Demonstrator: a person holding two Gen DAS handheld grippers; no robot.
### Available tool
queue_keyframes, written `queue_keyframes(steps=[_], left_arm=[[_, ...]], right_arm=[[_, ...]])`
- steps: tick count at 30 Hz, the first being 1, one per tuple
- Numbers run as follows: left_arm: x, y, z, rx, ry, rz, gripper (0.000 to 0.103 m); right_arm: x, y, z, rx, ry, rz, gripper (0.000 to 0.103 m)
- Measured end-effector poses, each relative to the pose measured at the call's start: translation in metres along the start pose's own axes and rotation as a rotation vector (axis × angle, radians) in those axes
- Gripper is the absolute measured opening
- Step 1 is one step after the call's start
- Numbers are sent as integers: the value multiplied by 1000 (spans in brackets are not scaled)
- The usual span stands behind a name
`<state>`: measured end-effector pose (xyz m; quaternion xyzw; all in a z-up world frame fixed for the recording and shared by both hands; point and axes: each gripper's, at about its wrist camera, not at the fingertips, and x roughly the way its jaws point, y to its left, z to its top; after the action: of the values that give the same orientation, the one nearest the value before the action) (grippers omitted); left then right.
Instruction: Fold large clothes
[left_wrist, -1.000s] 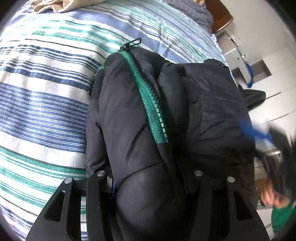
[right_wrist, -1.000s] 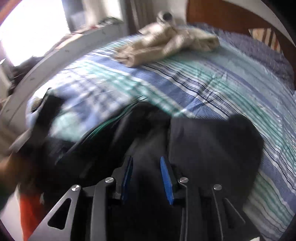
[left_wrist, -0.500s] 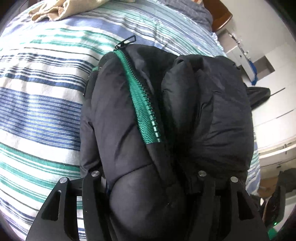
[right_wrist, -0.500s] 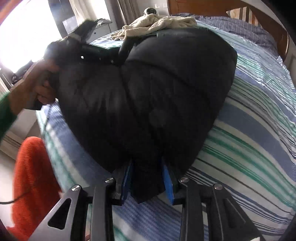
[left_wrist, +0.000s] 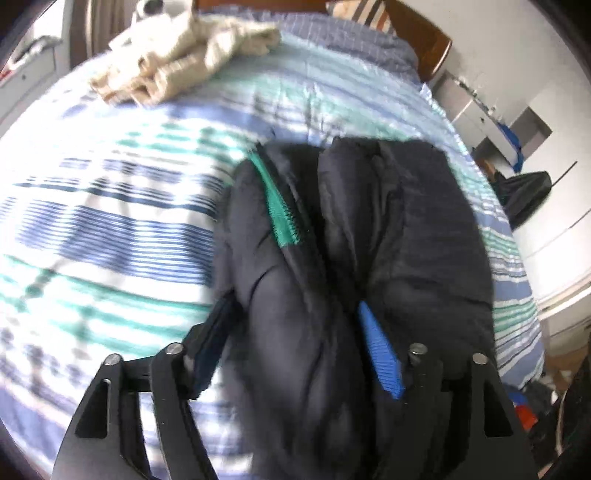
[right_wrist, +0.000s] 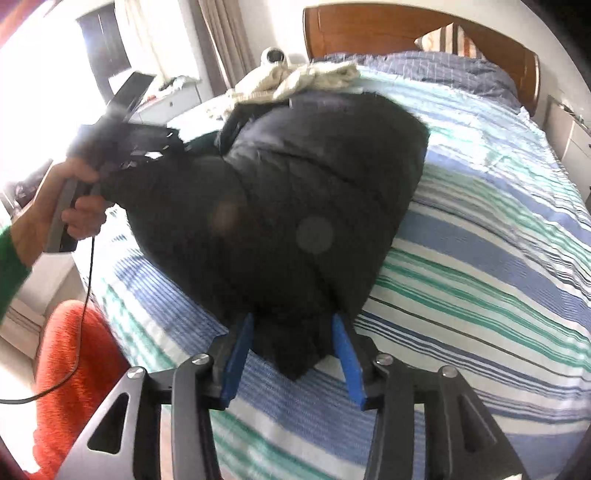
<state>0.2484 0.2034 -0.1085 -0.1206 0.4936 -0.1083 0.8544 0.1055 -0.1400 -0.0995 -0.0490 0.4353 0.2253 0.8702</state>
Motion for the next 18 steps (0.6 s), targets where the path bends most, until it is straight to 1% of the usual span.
queue_keyframes(steps=[1,2,3,4,8,10,12,13,16,18], left_arm=[[-17,-1,-5,11,-37,20,82],[-26,-1,-9,17,-57,34,87],[-36,-2,-14,24,-84,56,91],[-49,-5,-20,32,-115,87,91],[-75,-8,-32,43,-180,173,92],[-88,-14,-36,45,-222,225,96],[-96,-20,-36,50,-261,255,99],[-98,-19,-36,57,-275,268,100],[-108,-24,-35,77,-320,345,101],[-112,-25,-36,80,-332,364,102]], right_arm=[[-6,1,-2,-4,-16,-13,54],[-12,3,-4,-8,-32,-28,61],[-18,4,-6,-9,-50,-46,65],[-20,5,-5,-5,-58,-56,66],[-19,-1,-8,44,-51,-69,67],[-19,-7,-8,71,-44,-82,69],[-21,-11,-8,82,-40,-101,75],[-22,-12,-8,85,-39,-106,76],[-29,-14,-8,91,-52,-110,76],[-32,-17,-8,99,-59,-122,76]])
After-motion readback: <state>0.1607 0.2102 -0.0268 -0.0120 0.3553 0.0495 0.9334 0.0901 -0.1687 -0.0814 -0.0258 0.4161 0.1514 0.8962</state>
